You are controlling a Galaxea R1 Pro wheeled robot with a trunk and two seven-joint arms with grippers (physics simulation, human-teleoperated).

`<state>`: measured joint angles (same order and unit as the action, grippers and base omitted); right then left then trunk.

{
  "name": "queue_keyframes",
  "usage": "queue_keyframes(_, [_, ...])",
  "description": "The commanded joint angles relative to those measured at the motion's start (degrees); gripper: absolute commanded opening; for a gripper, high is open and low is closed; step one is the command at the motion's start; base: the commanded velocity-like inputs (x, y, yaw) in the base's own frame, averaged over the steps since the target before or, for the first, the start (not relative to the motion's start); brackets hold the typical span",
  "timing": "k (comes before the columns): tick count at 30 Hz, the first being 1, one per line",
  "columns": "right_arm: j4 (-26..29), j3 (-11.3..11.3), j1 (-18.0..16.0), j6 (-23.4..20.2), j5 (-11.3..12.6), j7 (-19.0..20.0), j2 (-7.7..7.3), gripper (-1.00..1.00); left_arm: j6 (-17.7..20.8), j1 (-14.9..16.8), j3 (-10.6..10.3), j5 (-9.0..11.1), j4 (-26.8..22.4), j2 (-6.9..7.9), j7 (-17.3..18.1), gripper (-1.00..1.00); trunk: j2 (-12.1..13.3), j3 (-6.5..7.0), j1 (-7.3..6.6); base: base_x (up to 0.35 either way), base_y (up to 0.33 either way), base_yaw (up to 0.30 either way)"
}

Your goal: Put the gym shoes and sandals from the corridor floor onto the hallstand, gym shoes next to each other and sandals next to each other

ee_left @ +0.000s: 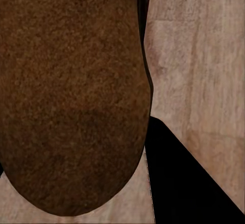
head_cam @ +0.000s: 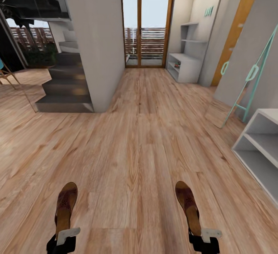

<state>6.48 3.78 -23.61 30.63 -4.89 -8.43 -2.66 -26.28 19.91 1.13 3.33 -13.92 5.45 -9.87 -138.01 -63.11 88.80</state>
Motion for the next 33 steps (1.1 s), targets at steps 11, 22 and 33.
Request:
queue_keyframes(11, [-0.15,0.35,-0.04,0.14,-0.23,-0.19,0.02,-1.0,-0.21,-0.22,0.01,0.1,0.04,0.0,0.37,-1.0,-0.01,-0.04,0.02,0.338,0.0,0.0])
queue_keyframes(22, [-0.15,0.35,-0.04,0.05,-0.25,-0.19,0.02,-1.0,-0.17,-0.22,0.01,0.27,0.04,0.0,0.38,-1.0,-0.01,-0.04,0.02,0.338,0.0,0.0])
queue_keyframes(33, [-0.15,0.35,-0.04,0.05,-0.3,-0.19,0.11,-1.0,-0.17,-0.22,0.01,0.36,0.04,0.0,0.47,-1.0,-0.01,-0.04,0.02,0.338,0.0,0.0])
